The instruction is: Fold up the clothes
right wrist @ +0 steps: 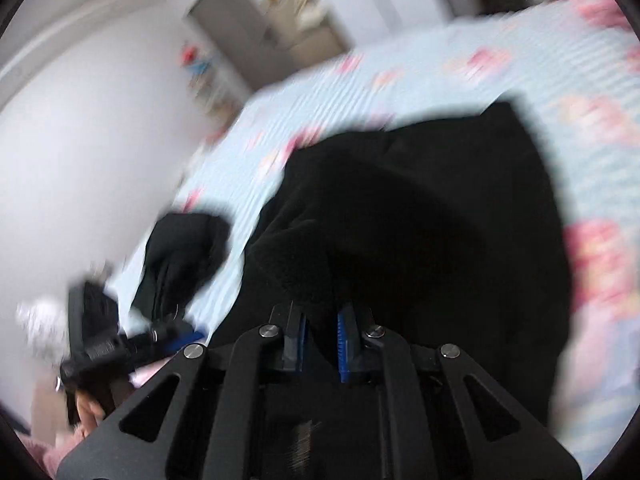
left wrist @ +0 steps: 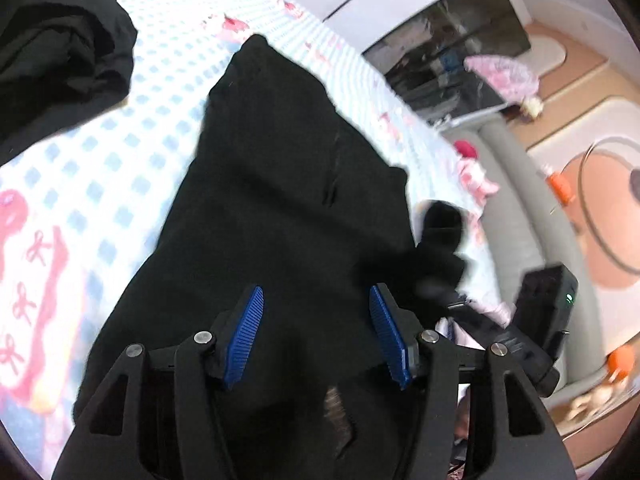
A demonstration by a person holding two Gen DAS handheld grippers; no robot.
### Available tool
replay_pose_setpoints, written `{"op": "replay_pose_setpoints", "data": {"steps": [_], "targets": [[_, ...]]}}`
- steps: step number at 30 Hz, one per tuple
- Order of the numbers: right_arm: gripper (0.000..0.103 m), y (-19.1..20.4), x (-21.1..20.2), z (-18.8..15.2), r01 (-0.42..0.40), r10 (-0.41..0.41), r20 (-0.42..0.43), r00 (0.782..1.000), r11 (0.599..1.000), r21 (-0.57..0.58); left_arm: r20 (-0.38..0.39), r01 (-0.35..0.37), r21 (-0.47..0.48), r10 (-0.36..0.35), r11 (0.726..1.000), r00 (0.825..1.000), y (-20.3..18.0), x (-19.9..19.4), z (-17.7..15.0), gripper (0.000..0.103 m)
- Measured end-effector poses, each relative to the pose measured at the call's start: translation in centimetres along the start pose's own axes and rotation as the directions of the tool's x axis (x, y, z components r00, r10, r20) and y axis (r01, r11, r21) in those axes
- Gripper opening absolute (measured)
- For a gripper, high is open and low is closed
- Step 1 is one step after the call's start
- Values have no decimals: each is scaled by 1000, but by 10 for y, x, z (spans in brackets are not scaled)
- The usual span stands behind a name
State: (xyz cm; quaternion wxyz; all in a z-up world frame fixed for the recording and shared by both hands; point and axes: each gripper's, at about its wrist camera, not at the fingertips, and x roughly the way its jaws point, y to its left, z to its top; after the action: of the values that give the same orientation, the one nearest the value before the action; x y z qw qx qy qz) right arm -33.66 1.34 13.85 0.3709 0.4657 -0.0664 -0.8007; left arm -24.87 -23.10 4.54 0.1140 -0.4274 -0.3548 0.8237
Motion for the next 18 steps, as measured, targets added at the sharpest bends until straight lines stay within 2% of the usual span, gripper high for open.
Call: {"op": "replay_pose_setpoints", "data": {"steps": [1,2,3,5,6,7,8,10,11,13,16,18], "targets": [[14,5,23,-8,14,-14,-70,997,1000,-8,-17,25,-21,-25,999,1000,5,4,0,58],[22,6,41,-15,23,-23,-136,990,1000,0,-34,49,-43,-51,998,998,11,9,0,58],[26,7,57,-25,44,-41,-201,979,999,10,-50,73,-65,-76,995,996,16,13,0,59],[38,13,51,-31,38,-40,-194,980,999,-14,-74,132,-102,-140,986,987,21,25,-1,68],[45,17,42,-32,25,-31,-176,984,999,-34,-82,148,-113,-157,983,984,18,33,-5,68],[61,19,31,-31,3,-11,-173,985,999,-48,-87,161,-124,-173,979,981,15,40,-7,68],[67,21,20,-30,-21,10,-171,985,998,-60,-85,175,-135,-188,975,979,14,46,-6,68],[66,14,-2,-31,-95,77,-210,975,993,-76,-92,206,-139,-220,969,971,8,63,-10,69],[66,10,-12,-30,-89,69,-209,976,992,-87,-103,208,-130,-222,969,970,2,77,-19,69],[66,1,-25,-28,-4,-13,-168,986,995,-100,-131,179,-84,-189,980,973,-15,87,-32,70],[66,-29,-28,-20,156,-158,-118,980,987,-25,-151,62,53,-54,997,987,-43,99,-33,70],[66,-53,-23,-15,262,-254,-120,960,964,52,-145,4,142,17,990,989,-59,102,-31,57]]}}
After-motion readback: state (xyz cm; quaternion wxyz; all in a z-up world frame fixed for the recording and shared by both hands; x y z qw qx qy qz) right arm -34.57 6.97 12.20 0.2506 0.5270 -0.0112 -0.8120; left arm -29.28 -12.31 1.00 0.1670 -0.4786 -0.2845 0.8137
